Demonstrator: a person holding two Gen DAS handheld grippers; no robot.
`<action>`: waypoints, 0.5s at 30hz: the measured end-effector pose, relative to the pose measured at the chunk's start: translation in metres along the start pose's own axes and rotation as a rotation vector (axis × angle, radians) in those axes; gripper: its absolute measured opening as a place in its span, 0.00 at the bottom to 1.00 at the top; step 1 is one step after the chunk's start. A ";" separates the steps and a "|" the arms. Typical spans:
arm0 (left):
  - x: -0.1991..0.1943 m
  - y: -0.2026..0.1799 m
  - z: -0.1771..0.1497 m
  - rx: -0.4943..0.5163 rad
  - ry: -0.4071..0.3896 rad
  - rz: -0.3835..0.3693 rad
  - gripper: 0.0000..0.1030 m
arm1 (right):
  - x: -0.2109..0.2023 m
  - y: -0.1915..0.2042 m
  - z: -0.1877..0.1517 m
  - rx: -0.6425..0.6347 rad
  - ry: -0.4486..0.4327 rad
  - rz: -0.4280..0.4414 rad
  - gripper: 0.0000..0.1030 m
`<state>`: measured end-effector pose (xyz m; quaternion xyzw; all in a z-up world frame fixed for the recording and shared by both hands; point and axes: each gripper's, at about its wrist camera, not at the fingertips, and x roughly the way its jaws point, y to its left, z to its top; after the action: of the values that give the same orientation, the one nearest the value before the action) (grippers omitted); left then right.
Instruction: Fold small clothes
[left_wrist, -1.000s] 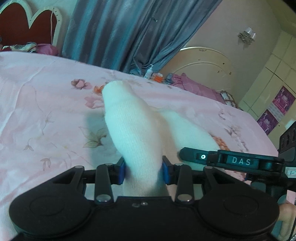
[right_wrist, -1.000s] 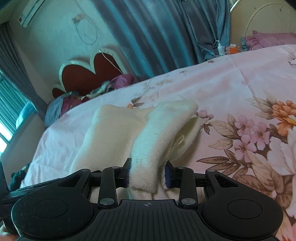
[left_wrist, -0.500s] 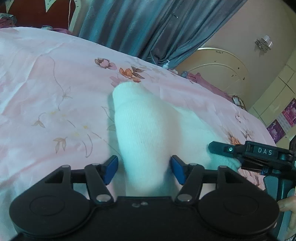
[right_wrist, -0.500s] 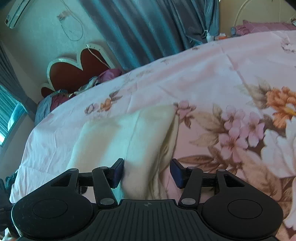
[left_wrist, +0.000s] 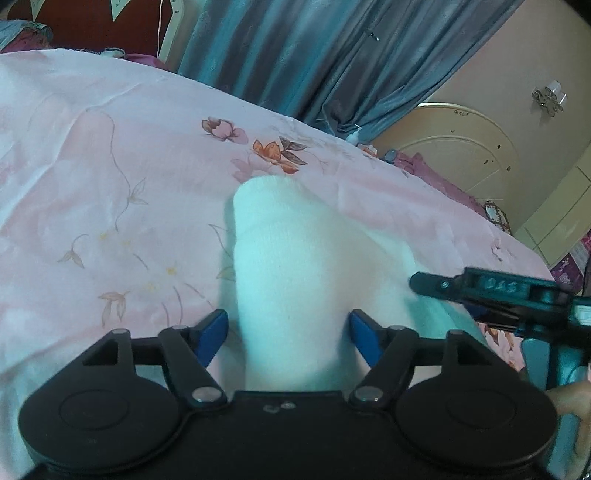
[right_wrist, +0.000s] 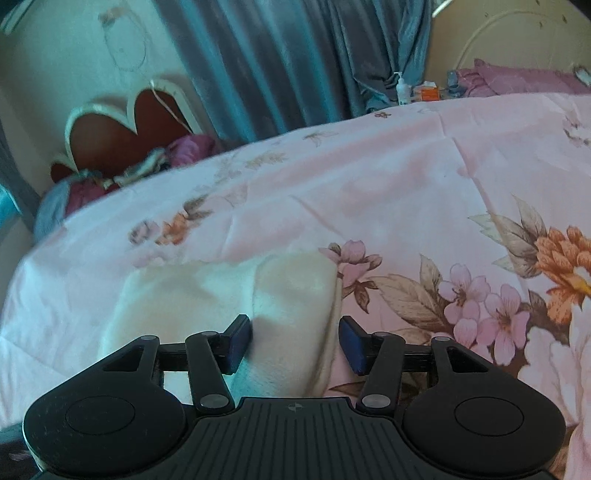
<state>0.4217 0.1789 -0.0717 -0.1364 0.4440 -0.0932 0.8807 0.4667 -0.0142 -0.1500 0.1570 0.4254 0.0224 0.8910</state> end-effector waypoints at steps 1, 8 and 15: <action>0.000 -0.001 0.000 0.004 0.001 0.004 0.71 | 0.003 -0.002 -0.001 0.001 0.006 -0.004 0.51; -0.022 -0.008 0.000 0.010 -0.004 0.021 0.69 | -0.022 -0.004 -0.007 -0.005 -0.029 0.011 0.51; -0.054 -0.011 -0.021 0.029 -0.008 0.016 0.69 | -0.078 0.004 -0.034 -0.064 -0.048 0.089 0.51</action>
<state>0.3721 0.1805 -0.0393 -0.1206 0.4399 -0.0922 0.8851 0.3915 -0.0146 -0.1102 0.1476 0.3956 0.0718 0.9036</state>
